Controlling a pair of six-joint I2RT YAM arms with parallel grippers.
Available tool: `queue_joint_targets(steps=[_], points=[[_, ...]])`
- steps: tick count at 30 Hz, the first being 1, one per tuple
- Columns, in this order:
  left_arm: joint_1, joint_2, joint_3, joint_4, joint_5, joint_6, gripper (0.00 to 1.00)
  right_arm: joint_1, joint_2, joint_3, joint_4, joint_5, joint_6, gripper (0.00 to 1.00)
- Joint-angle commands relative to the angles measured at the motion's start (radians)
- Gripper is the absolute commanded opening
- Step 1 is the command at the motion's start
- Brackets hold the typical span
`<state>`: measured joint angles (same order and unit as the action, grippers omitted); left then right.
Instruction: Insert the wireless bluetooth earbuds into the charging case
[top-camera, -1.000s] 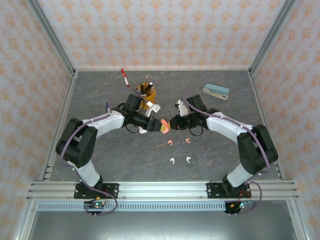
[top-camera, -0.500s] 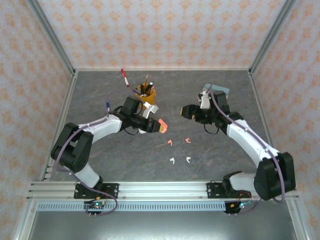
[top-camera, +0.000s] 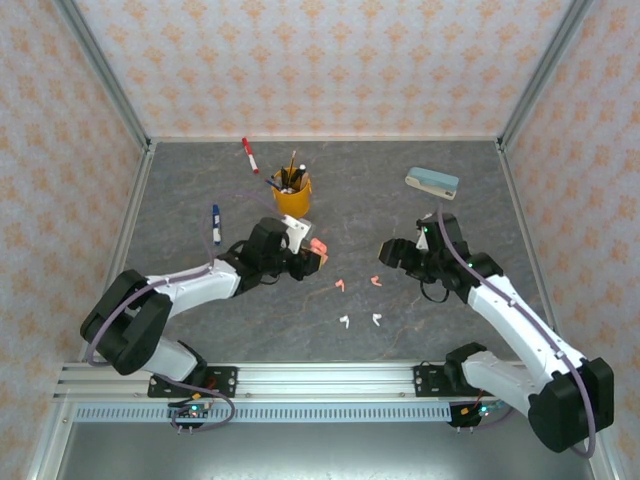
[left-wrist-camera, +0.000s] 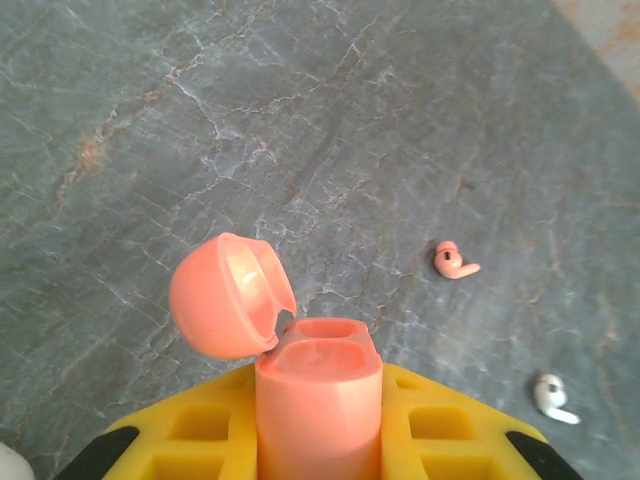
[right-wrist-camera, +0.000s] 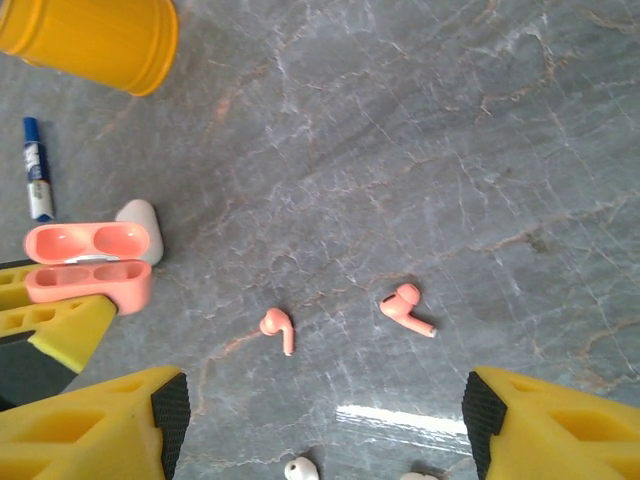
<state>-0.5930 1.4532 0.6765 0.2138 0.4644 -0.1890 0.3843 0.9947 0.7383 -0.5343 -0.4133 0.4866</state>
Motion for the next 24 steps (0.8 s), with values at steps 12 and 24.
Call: queue_joint_targets(steps=[12,24], points=[[-0.087,-0.1,-0.249,0.531,-0.507,0.108,0.0,0.206,0.226,0.032,0.009,0.2,0.019,0.73],[-0.084,-0.172,-0.378,0.813,-0.423,0.199,0.0,0.394,0.537,0.212,0.011,0.326,-0.209,0.67]])
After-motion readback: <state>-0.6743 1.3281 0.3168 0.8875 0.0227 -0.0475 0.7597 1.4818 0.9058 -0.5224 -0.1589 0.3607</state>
